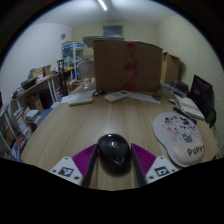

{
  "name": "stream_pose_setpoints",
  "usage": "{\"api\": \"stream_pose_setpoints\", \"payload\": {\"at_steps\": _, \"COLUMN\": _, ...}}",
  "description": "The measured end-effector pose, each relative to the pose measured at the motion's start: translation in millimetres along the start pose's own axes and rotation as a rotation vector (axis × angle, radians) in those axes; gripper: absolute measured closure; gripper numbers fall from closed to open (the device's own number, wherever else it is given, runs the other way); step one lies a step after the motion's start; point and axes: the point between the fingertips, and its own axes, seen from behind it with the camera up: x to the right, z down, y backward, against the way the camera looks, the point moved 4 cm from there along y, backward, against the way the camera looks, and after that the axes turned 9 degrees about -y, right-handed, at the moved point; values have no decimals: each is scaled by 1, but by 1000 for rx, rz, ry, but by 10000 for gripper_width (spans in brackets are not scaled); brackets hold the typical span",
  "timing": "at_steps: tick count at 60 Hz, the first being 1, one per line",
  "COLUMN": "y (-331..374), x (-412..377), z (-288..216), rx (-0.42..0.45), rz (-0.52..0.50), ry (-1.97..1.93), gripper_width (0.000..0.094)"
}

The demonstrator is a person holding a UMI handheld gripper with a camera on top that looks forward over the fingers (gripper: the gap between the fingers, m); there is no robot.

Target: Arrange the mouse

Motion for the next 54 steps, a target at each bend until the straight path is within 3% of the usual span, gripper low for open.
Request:
{"api": "stream_pose_setpoints", "payload": {"at_steps": 2, "y": -4, "x": 2, "z": -2, "rx": 12, "rz": 13, "ry": -7, "gripper_width": 339}}
{"api": "stream_pose_setpoints", "payload": {"at_steps": 6, "y": -7, "x": 4, "z": -4, "rx": 23, "rz": 39, "ry": -28, "gripper_width": 369}}
{"api": "stream_pose_setpoints", "payload": {"at_steps": 13, "y": -7, "x": 4, "z": -3, "rx": -45, "rz": 55, "ry": -41, "gripper_width": 452}}
{"api": "stream_pose_setpoints", "payload": {"at_steps": 20, "y": -7, "x": 5, "z": -4, "rx": -58, "rz": 60, "ry": -2, "gripper_width": 556}}
{"api": "stream_pose_setpoints", "payload": {"at_steps": 24, "y": 2, "x": -5, "z": -7, "rx": -79, "rz": 16, "ry": -9, "gripper_width": 572}}
{"api": "stream_pose_setpoints", "payload": {"at_steps": 27, "y": 18, "x": -13, "z": -28, "rx": -36, "rz": -28, "ry": 7, "gripper_width": 572}}
{"api": "stream_pose_setpoints", "payload": {"at_steps": 34, "y": 59, "x": 8, "z": -123, "rx": 164, "rz": -36, "ry": 15, "gripper_width": 574}}
{"api": "stream_pose_setpoints", "payload": {"at_steps": 42, "y": 65, "x": 94, "z": -186, "rx": 273, "rz": 59, "ry": 9, "gripper_width": 575}}
{"api": "stream_pose_setpoints", "payload": {"at_steps": 47, "y": 46, "x": 155, "z": -174, "rx": 222, "rz": 134, "ry": -10, "gripper_width": 577}}
{"api": "stream_pose_setpoints", "payload": {"at_steps": 54, "y": 6, "x": 209, "z": -120, "rx": 101, "rz": 189, "ry": -76, "gripper_width": 575}}
